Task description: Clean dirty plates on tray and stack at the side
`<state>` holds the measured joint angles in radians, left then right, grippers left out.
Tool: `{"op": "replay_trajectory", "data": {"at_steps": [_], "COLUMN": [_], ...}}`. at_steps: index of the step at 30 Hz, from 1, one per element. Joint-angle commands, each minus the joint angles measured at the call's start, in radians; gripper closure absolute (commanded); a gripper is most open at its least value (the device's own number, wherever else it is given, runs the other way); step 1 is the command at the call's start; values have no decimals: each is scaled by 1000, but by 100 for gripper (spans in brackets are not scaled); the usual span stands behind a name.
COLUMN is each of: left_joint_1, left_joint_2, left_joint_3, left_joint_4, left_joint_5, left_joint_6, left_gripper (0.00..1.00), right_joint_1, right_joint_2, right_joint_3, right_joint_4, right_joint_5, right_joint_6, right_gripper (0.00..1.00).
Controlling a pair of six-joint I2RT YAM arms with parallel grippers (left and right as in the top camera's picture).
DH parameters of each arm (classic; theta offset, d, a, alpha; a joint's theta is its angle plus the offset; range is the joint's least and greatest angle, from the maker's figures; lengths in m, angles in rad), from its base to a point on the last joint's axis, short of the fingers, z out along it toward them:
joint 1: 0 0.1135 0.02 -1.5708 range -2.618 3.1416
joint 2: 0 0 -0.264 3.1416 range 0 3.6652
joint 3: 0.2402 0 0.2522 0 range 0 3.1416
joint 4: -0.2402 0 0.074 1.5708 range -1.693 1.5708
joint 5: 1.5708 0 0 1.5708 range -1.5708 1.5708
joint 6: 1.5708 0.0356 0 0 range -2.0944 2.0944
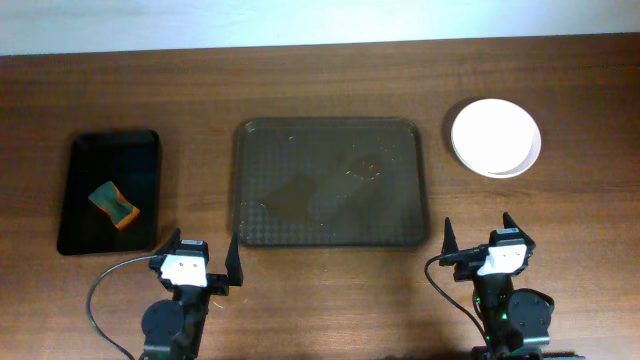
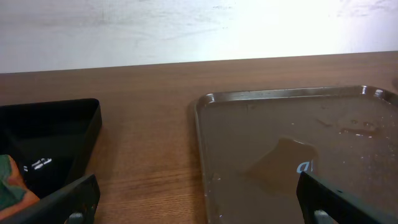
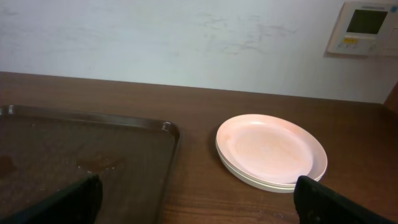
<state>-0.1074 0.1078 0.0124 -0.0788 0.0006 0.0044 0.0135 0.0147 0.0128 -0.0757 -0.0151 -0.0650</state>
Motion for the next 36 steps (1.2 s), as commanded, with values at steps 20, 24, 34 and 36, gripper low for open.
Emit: {"op": "replay_trajectory", "data": {"at_steps": [20, 24, 34, 36], "left_joint_1": [77, 77, 77, 77], "left_joint_2": [-103, -103, -103, -103], "left_joint_3": [-3, -3, -3, -3], "left_joint_4": [-5, -6, -5, -5], "left_joint_5": [-4, -4, -4, -4], "left_joint_6": [12, 11, 12, 11], "left_gripper": [1, 0, 0, 0], "right_joint_1": [-7, -7, -7, -7], "right_joint_2": [-8, -8, -8, -8], "right_joint_3": [-7, -7, -7, -7], "right_joint_4": [-3, -3, -3, -3], "right_joint_5": [9, 9, 9, 9], "right_joint_6": [-6, -6, -6, -6], "right_gripper": [2, 2, 2, 2]}}
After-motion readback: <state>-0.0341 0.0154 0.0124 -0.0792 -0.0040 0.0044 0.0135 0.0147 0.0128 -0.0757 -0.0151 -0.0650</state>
